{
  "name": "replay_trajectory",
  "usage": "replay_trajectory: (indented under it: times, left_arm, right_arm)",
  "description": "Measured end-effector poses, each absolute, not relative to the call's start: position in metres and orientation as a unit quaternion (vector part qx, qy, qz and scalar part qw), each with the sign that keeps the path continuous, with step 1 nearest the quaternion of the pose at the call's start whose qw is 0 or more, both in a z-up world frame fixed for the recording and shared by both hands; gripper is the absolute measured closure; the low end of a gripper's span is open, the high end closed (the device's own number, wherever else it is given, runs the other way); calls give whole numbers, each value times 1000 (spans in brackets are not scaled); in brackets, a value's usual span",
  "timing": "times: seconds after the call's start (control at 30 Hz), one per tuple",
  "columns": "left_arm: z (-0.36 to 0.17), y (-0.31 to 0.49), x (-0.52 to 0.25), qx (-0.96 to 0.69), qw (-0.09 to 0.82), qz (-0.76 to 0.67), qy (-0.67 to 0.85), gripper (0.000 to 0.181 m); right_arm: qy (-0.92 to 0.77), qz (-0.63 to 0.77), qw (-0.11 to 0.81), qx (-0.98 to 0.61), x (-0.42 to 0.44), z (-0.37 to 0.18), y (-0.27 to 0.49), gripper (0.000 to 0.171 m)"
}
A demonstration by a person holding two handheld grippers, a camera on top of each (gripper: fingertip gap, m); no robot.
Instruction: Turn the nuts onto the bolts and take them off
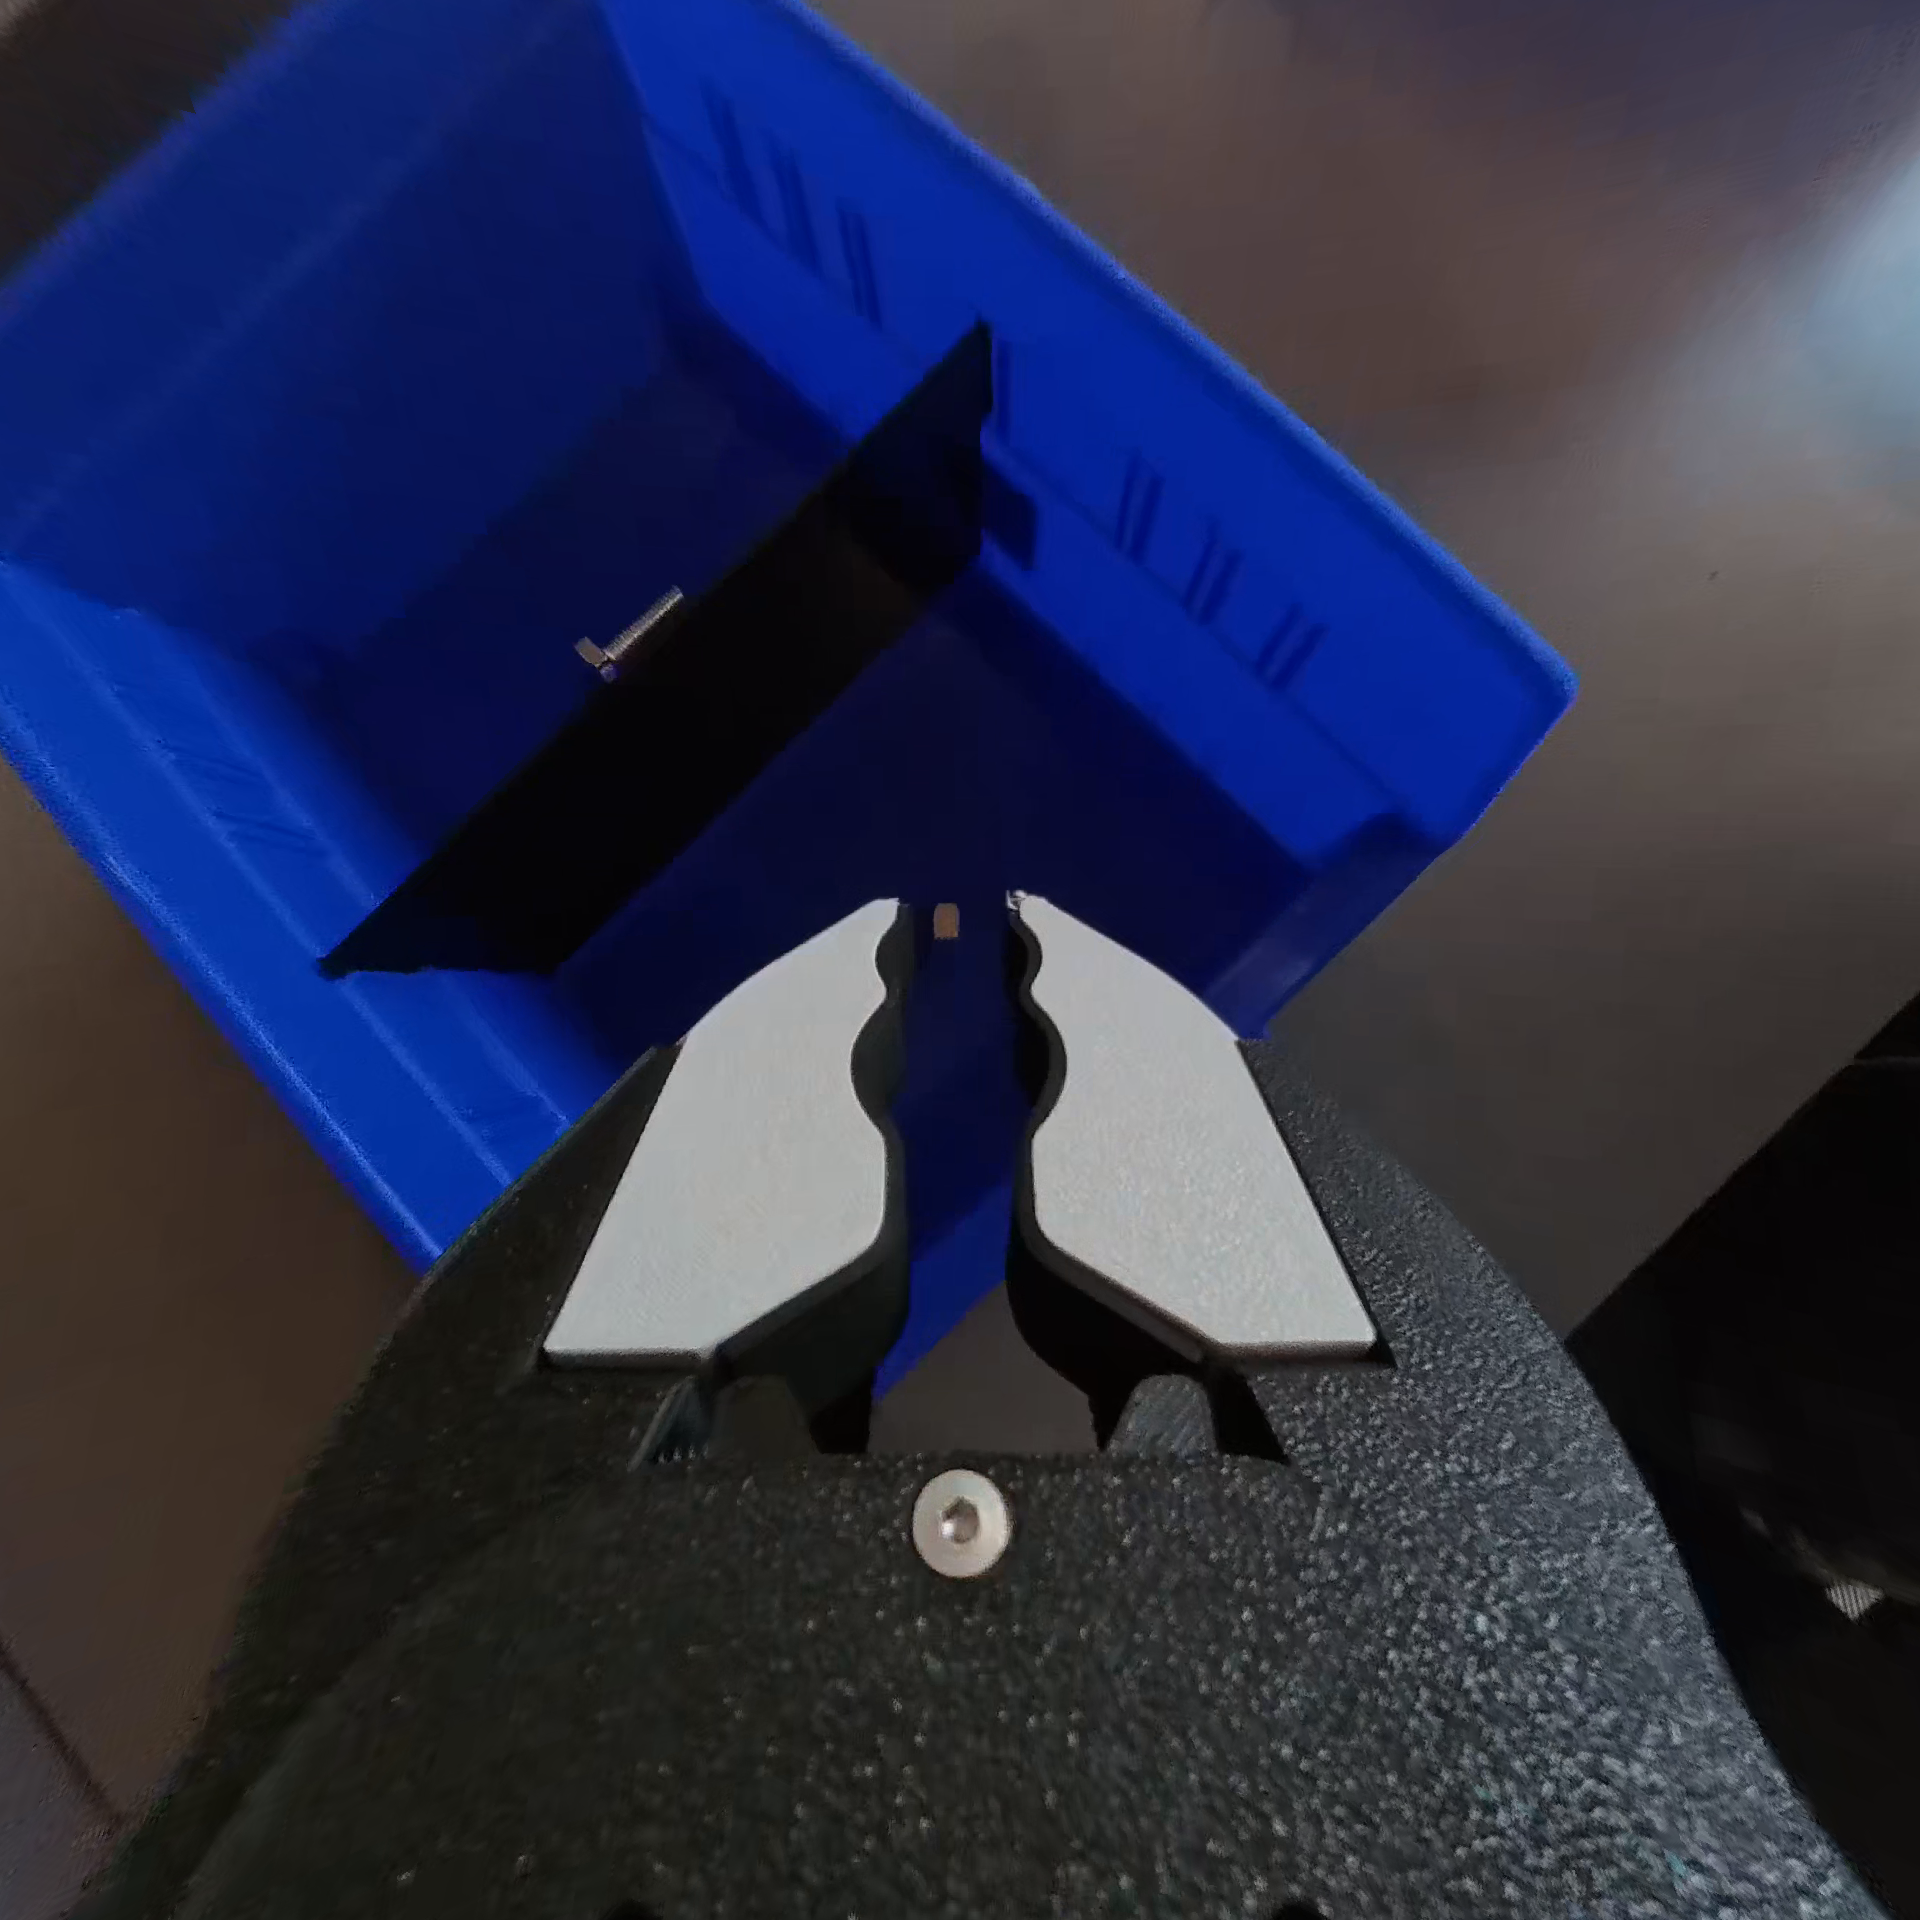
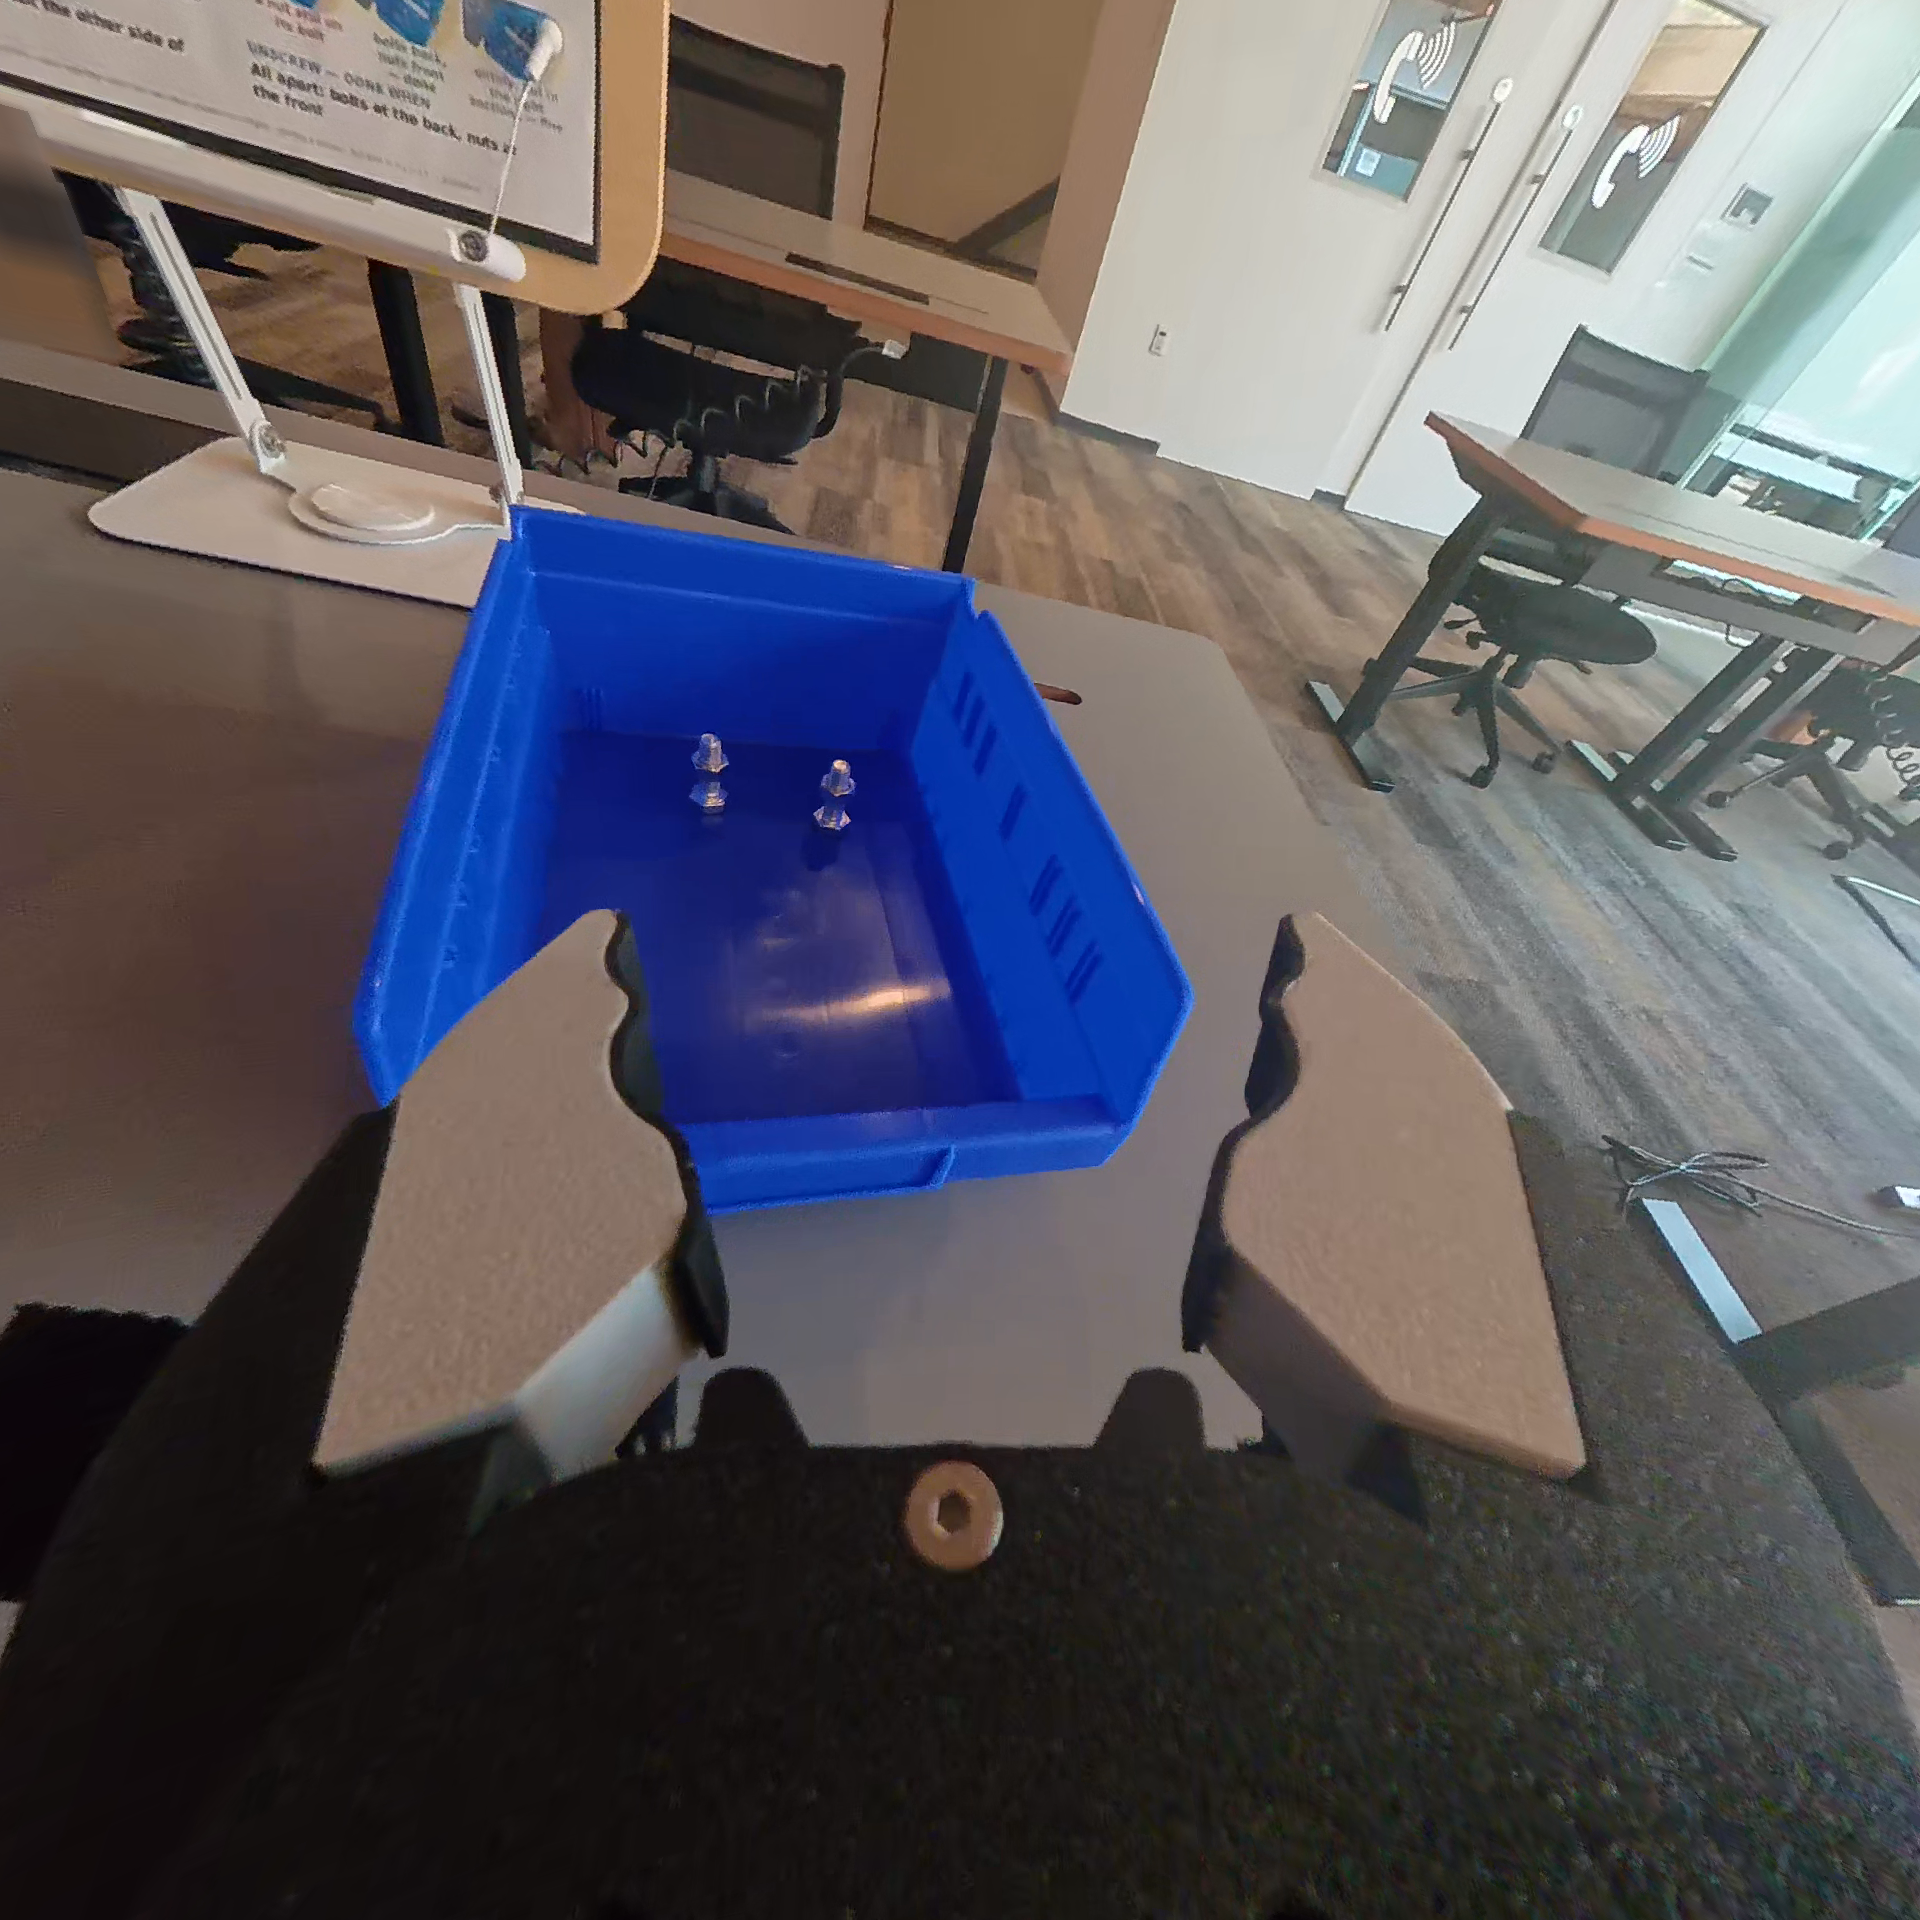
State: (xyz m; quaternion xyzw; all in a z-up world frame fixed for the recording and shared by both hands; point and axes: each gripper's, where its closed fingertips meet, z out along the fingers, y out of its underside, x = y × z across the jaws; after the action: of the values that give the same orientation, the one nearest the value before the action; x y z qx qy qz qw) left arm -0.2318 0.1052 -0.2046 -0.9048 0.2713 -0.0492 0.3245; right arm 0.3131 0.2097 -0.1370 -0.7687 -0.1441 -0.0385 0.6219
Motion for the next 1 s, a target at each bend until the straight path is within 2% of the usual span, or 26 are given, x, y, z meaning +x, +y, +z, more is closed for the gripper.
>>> replay_trajectory:
  times: [0.43,0.63,1.0]
  left_arm:
    - [-181,153,-260,-905,252,-12,343,156]
    - [-179,195,-269,-906,216,-72,358,167]
    - [-239,245,-292,-889,105,-31,446,170]
  right_arm:
    - [-144,-64,617,-771,323,-137,205,60]
    - [-137,-74,611,-776,325,-139,208,60]
    - [-124,-85,607,-780,324,-142,231,62]
